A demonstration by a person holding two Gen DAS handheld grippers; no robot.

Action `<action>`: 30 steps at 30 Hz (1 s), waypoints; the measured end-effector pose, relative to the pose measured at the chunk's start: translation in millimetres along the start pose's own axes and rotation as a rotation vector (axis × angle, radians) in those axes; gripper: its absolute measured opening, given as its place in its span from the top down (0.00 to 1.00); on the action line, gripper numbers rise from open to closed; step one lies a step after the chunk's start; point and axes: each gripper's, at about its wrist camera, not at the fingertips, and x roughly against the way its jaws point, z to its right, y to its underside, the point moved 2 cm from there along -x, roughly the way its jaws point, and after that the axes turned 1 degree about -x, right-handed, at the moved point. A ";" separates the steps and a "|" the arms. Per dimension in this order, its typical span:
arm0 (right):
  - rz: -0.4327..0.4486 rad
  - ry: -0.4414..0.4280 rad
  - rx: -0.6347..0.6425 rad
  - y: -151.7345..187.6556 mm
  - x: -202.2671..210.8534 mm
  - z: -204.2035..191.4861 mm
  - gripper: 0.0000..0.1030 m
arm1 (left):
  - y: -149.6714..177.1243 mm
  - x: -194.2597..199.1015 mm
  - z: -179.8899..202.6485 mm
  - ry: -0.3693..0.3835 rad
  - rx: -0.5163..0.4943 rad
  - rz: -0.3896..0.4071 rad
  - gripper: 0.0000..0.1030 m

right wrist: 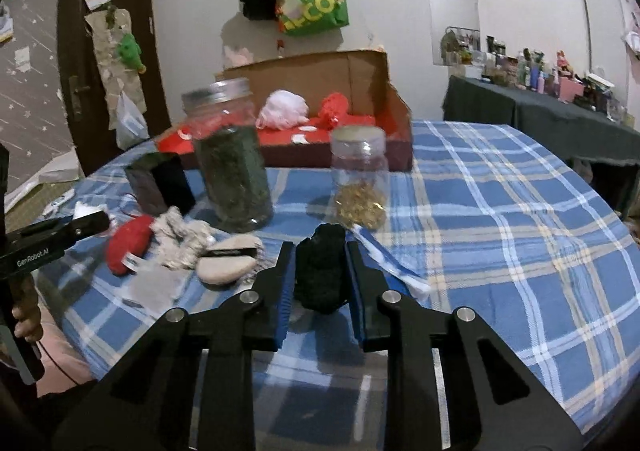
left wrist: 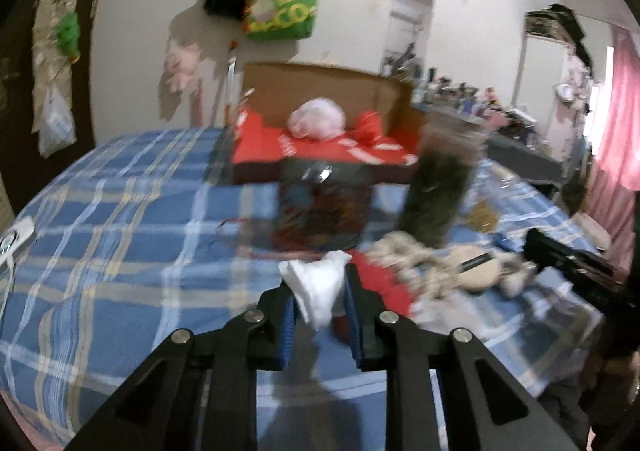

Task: Organize soft objects
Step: 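Grasp the white sock with the left tool while the right tool grasps the black fluffy toy, then lift both held items and carry them over the cardboard box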

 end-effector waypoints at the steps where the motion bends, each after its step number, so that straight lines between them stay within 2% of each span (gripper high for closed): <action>1: 0.002 -0.015 -0.001 -1.4 0.5 -2.0 0.78 | -3.4 1.6 7.9 0.033 -0.012 0.004 0.78; 8: 0.043 -0.040 0.020 -8.3 7.6 -18.1 0.78 | -15.2 -8.1 49.2 0.198 -0.049 -0.010 0.78; 14: 0.101 -0.018 0.045 -21.5 17.8 -19.3 0.78 | -18.5 -17.8 70.0 0.238 -0.082 -0.025 0.78; 17: 0.107 -0.047 0.034 -28.9 19.2 -16.9 0.78 | -19.3 -22.2 75.3 0.241 -0.091 -0.030 0.78; 23: 0.045 -0.124 0.025 -18.4 2.6 -27.2 0.78 | -17.8 -27.8 79.4 0.258 -0.085 -0.045 0.78; 30: -0.002 -0.163 0.001 -8.0 -7.9 -30.8 0.78 | -15.9 -33.3 79.3 0.266 -0.087 -0.062 0.78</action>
